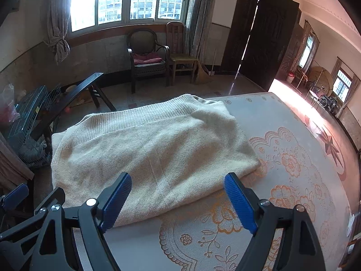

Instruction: Fold clothes

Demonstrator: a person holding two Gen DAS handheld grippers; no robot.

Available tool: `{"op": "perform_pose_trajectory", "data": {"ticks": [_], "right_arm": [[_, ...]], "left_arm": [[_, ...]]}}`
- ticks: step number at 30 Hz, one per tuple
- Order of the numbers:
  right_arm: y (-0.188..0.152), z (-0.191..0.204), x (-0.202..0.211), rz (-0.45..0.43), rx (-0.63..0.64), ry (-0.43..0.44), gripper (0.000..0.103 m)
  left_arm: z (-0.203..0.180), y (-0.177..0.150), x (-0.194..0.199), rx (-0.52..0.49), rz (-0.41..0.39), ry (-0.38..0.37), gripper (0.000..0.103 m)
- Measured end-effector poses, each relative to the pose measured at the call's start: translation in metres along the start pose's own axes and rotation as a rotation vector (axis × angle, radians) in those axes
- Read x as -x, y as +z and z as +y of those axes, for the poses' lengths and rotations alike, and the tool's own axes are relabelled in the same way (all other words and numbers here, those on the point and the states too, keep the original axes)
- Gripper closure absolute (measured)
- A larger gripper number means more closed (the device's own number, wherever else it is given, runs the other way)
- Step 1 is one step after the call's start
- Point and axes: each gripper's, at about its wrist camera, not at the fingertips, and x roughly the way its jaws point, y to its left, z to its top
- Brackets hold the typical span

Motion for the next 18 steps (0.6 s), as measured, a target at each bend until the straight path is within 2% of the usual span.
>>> {"op": "perform_pose_trajectory", "data": {"ticks": [4,13,18], "right_arm": [[-0.001,-0.005,-0.003,-0.002,-0.008,0.012,0.017],[-0.001,-0.012,-0.005,-0.001,-0.011,0.041,0.017],[-0.001,-0.005,-0.008,0.009,-0.002,0.049,0.017]], "left_arm": [[-0.004,0.001,-0.001,-0.007,-0.004,0.012,0.027],[-0.006,0.004,-0.001,-0.026,-0.009,-0.011,0.027],[0.001,0.004,-0.002,-0.019,-0.009,0.013,0.027]]}}
